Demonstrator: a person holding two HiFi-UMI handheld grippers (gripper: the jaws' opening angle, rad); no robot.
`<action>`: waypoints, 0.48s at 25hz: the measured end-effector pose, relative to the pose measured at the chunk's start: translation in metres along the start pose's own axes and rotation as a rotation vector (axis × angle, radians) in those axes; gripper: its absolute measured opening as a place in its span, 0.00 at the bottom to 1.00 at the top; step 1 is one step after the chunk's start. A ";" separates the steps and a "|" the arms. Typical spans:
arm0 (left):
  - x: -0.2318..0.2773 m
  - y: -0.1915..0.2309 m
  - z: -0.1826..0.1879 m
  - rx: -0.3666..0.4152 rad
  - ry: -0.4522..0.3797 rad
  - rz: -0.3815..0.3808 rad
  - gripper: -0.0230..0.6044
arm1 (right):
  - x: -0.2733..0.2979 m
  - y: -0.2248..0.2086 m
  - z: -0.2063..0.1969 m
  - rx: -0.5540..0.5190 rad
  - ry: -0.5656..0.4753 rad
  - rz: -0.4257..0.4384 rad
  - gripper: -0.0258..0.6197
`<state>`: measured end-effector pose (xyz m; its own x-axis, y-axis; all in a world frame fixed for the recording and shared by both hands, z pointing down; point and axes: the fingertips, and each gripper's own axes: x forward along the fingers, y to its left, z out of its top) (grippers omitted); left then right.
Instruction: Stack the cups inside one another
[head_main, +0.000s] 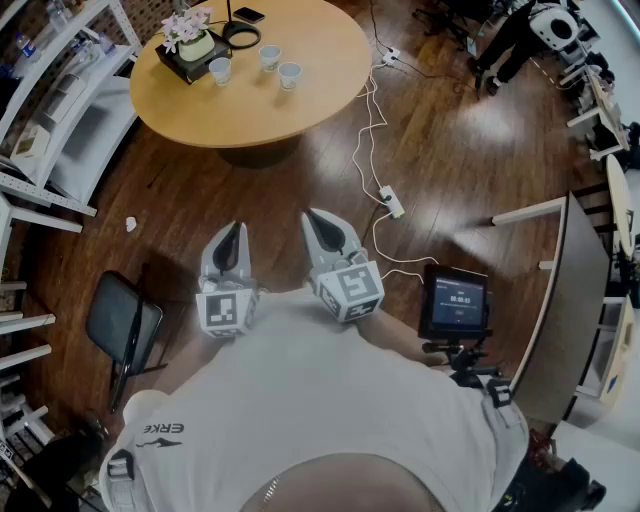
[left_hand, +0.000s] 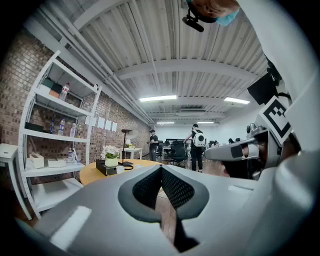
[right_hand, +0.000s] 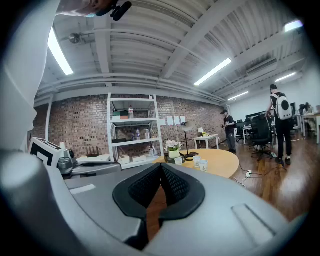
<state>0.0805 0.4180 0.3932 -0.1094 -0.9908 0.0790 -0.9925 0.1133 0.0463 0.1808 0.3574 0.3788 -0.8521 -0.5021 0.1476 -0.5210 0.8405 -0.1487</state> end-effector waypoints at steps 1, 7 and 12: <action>0.000 0.001 0.001 -0.002 0.001 -0.001 0.04 | 0.000 0.001 0.000 -0.001 0.002 0.000 0.06; -0.001 0.007 0.001 0.000 -0.001 -0.009 0.04 | 0.005 0.007 0.001 -0.001 0.000 -0.004 0.06; -0.005 0.034 -0.001 -0.013 -0.002 -0.023 0.04 | 0.022 0.027 -0.002 -0.008 0.003 -0.020 0.06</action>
<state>0.0478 0.4271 0.3952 -0.0871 -0.9933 0.0758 -0.9939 0.0918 0.0607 0.1479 0.3695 0.3801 -0.8415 -0.5181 0.1529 -0.5373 0.8321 -0.1376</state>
